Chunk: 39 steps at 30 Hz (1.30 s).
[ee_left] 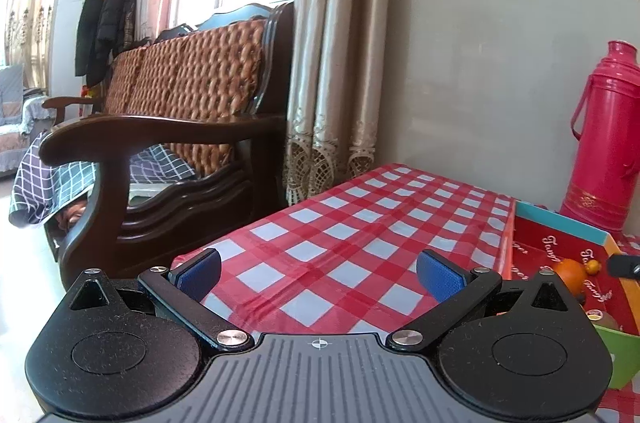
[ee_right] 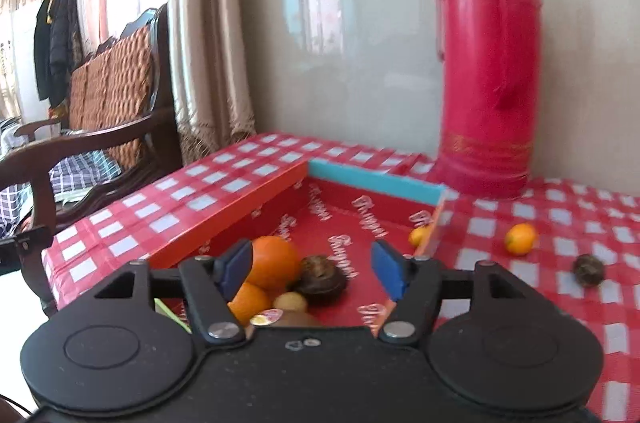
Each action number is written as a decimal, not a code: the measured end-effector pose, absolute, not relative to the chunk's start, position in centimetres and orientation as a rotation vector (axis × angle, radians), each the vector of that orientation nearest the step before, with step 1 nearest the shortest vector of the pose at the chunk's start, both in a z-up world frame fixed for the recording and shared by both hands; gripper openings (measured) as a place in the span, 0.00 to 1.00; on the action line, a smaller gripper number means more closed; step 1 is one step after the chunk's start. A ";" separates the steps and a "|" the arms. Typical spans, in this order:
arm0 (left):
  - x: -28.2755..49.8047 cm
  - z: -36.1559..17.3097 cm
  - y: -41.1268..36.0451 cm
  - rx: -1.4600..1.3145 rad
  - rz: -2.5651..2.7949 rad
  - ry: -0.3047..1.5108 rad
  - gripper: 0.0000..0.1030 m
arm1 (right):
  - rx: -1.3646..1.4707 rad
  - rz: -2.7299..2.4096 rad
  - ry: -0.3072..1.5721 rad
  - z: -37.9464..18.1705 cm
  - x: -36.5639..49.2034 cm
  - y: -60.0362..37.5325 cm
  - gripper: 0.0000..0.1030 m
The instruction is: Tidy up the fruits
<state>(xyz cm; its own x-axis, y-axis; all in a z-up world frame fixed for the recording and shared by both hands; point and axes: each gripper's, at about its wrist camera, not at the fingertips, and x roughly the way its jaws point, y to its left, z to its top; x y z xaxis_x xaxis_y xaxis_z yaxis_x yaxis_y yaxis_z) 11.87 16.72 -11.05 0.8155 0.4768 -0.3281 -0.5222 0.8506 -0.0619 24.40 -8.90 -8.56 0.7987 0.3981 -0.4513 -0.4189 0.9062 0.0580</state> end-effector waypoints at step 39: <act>36.2 -11.5 -16.1 0.142 -0.081 0.530 0.82 | 0.083 -0.478 0.313 -10.9 12.0 -36.0 0.80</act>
